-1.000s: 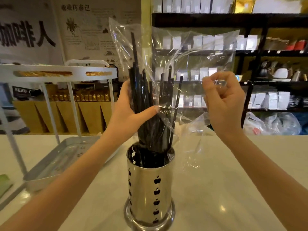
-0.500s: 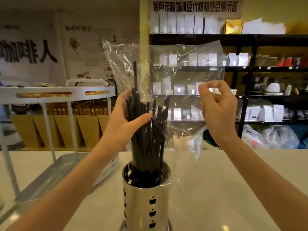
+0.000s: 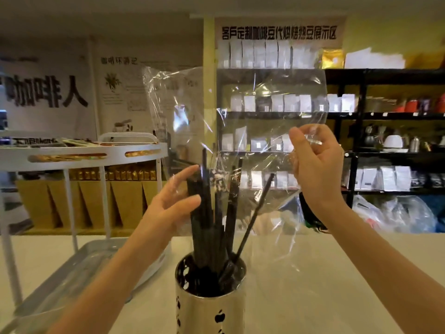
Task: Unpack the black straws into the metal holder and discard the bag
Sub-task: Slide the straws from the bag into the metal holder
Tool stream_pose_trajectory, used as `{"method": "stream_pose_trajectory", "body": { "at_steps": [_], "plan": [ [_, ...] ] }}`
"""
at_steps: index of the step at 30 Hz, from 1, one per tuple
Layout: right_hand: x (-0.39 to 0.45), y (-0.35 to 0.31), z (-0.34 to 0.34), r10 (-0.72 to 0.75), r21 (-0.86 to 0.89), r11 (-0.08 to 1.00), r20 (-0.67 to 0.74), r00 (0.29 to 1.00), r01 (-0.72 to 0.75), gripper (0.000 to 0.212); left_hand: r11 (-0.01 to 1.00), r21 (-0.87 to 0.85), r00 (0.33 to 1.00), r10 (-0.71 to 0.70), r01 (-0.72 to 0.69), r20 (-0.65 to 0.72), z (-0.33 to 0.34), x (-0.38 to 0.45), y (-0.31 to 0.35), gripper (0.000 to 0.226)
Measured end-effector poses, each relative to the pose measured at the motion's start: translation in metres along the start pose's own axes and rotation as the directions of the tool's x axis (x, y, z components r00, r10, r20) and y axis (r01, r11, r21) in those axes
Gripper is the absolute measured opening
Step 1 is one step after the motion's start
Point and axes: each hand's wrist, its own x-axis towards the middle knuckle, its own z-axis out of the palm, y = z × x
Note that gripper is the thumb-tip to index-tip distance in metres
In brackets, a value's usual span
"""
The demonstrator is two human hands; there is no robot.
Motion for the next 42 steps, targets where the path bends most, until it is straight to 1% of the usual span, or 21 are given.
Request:
{"method": "stream_pose_trajectory", "body": {
  "at_steps": [2,5,8,11,14,18,20,21,22,23,24,25,27,29,30,31,32,34,36,39,42],
  "plan": [
    [0.000,0.002,0.002,0.011,-0.011,1.000,-0.012,1.000,-0.011,0.012,1.000,0.009,0.999,-0.030,0.030,0.013,0.002,-0.003,-0.003,0.076],
    [0.004,0.003,0.005,0.037,0.007,0.999,-0.038,0.999,-0.036,0.013,1.000,-0.003,0.998,-0.001,0.001,-0.068,0.004,0.003,0.005,0.058],
    [0.011,-0.001,0.007,0.025,0.035,0.999,-0.066,0.998,-0.022,0.014,0.999,0.032,0.994,0.033,-0.030,-0.106,0.008,0.010,0.013,0.051],
    [0.014,-0.001,0.010,0.022,-0.012,1.000,-0.004,1.000,-0.022,0.012,0.991,0.130,0.997,-0.037,0.046,-0.068,0.012,0.013,0.014,0.040],
    [0.014,-0.001,0.010,0.056,-0.017,0.998,0.023,0.998,-0.055,0.011,0.995,0.026,0.992,-0.089,0.091,-0.088,0.009,0.013,0.016,0.040],
    [0.015,-0.001,0.010,0.085,-0.011,0.996,0.021,0.996,-0.084,0.010,0.994,-0.010,0.991,-0.110,0.110,-0.081,0.008,0.010,0.019,0.038],
    [0.015,-0.001,0.011,0.183,0.061,0.980,0.100,0.978,-0.190,0.009,0.996,-0.028,0.991,-0.082,0.079,-0.107,0.008,0.010,0.020,0.034],
    [0.016,0.000,0.010,0.255,0.125,0.952,0.182,0.950,-0.280,0.018,0.997,-0.034,0.990,-0.069,0.066,-0.122,0.007,0.010,0.021,0.031],
    [0.015,0.000,0.010,0.318,0.183,0.908,0.285,0.904,-0.377,0.027,0.998,-0.042,0.989,-0.057,0.052,-0.138,0.006,0.011,0.022,0.028],
    [0.014,0.001,0.009,0.358,0.202,0.867,0.383,0.851,-0.456,0.033,0.998,-0.051,0.986,-0.046,0.038,-0.158,0.005,0.012,0.023,0.025],
    [0.012,0.004,0.009,0.381,0.178,0.843,0.468,0.797,-0.507,0.035,0.998,-0.058,0.983,-0.035,0.025,-0.180,0.003,0.013,0.024,0.024],
    [0.008,0.010,0.008,0.392,0.128,0.838,0.535,0.748,-0.530,0.034,0.998,-0.062,0.979,-0.029,0.016,-0.200,0.002,0.015,0.025,0.023],
    [-0.003,0.022,0.007,0.412,-0.008,0.853,0.623,0.665,-0.521,0.031,0.998,-0.061,0.975,-0.020,0.007,-0.220,0.001,0.017,0.025,0.022],
    [-0.014,0.031,0.005,0.442,-0.127,0.853,0.692,0.571,-0.507,0.037,0.998,-0.065,0.977,-0.018,0.004,-0.212,0.002,0.017,0.025,0.024],
    [-0.019,0.032,0.005,0.450,-0.152,0.847,0.715,0.535,-0.510,0.040,0.998,-0.070,0.979,-0.018,0.004,-0.202,0.003,0.017,0.024,0.028],
    [-0.022,0.033,0.005,0.451,-0.150,0.840,0.727,0.518,-0.522,0.040,0.998,-0.070,0.981,-0.021,0.008,-0.193,0.004,0.015,0.023,0.032],
    [-0.024,0.033,0.005,0.449,-0.129,0.832,0.729,0.517,-0.540,0.037,0.998,-0.056,0.982,-0.029,0.019,-0.186,0.005,0.013,0.021,0.037],
    [-0.023,0.032,0.005,0.457,-0.093,0.815,0.710,0.536,-0.572,0.031,0.997,0.035,0.982,-0.055,0.062,-0.178,0.002,0.010,0.015,0.046],
    [-0.019,0.032,0.004,0.468,-0.095,0.816,0.687,0.555,-0.570,0.029,0.986,0.123,0.985,-0.090,0.108,-0.147,0.000,0.004,0.007,0.048],
    [-0.013,0.026,0.002,0.475,-0.121,0.825,0.677,0.562,-0.552,0.027,0.980,0.122,0.984,-0.145,0.157,-0.105,-0.001,-0.001,0.005,0.045],
    [-0.006,0.021,0.003,0.491,-0.128,0.827,0.641,0.591,-0.548,0.023,0.989,0.092,0.988,-0.104,0.115,-0.114,-0.005,0.004,0.015,0.033]
  ]
}}
